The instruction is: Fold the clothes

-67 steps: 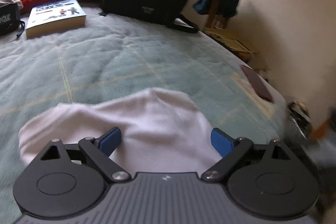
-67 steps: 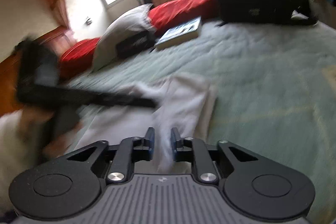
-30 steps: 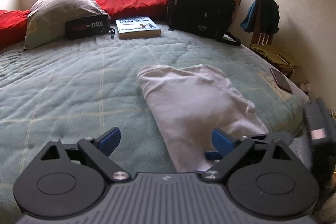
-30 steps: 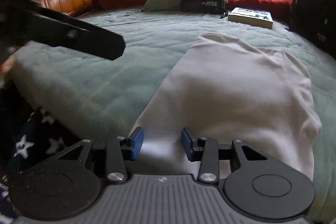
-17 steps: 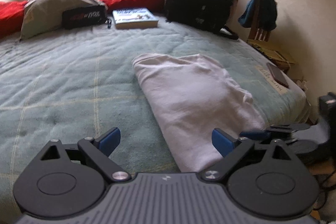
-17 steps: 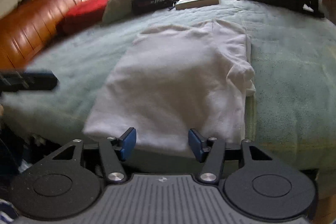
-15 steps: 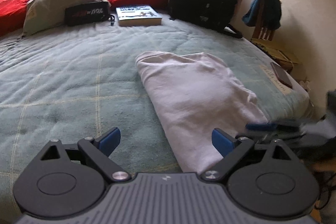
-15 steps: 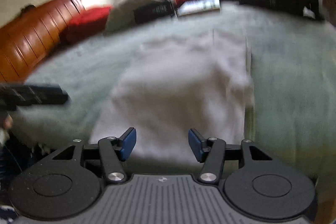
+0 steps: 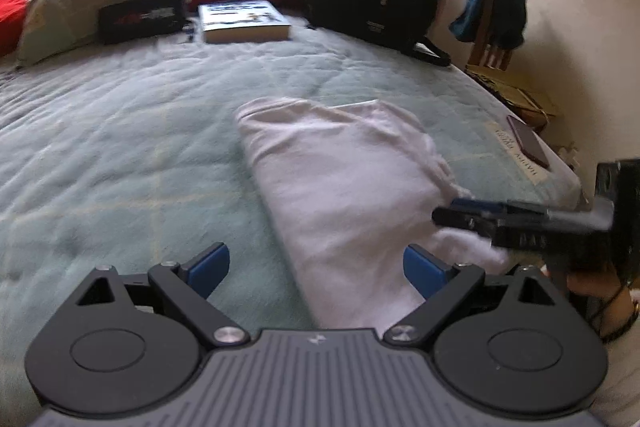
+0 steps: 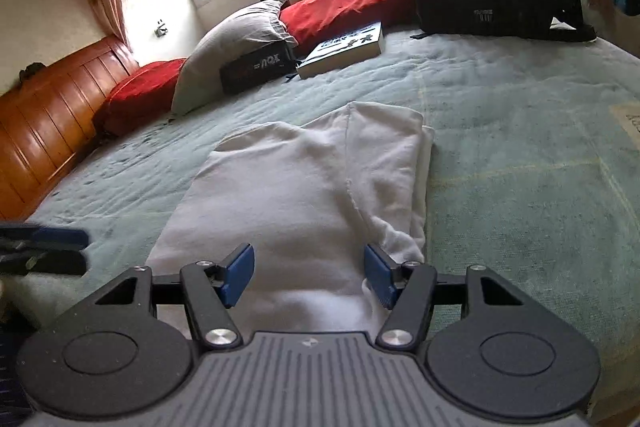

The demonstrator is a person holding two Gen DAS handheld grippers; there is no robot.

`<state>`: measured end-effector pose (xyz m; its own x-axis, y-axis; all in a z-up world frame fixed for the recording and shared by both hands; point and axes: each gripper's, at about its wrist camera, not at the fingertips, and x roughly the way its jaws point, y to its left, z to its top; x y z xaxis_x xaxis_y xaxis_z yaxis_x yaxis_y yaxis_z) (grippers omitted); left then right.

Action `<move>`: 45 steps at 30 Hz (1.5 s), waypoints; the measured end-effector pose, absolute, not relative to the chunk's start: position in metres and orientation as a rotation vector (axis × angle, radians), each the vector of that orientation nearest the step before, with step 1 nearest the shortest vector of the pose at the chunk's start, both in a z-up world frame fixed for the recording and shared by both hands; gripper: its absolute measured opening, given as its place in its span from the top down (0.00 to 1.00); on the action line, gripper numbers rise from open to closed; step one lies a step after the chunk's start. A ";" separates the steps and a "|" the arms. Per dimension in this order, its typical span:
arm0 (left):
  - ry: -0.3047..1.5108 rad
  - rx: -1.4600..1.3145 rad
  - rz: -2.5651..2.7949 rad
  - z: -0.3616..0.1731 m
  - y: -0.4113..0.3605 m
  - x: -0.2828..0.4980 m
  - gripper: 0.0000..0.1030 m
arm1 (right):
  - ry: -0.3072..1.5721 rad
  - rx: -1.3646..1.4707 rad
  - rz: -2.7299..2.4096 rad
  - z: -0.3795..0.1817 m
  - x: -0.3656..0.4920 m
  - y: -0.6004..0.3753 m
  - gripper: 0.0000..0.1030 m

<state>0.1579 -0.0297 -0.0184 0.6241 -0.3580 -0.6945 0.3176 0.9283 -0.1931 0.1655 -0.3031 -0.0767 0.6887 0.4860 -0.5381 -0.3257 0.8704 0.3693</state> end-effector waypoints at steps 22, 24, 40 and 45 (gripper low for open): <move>0.922 -0.223 -0.518 -0.052 -0.068 0.225 0.08 | 0.661 0.440 0.506 -0.089 0.170 -0.327 0.36; 0.913 -0.226 -0.520 -0.042 -0.070 0.231 0.08 | 0.661 0.437 0.503 -0.089 0.170 -0.327 0.36; 0.932 -0.190 -0.557 -0.037 -0.121 0.285 0.08 | 0.656 0.436 0.507 -0.090 0.168 -0.327 0.35; 0.955 -0.169 -0.622 -0.042 -0.145 0.295 0.08 | 0.656 0.435 0.511 -0.090 0.167 -0.327 0.35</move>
<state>0.2951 -0.1453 -0.0417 0.4192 -0.5655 -0.7102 0.4211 0.8142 -0.3997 0.1673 -0.3267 -0.0904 0.6790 0.5720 -0.4602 -0.3069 0.7906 0.5298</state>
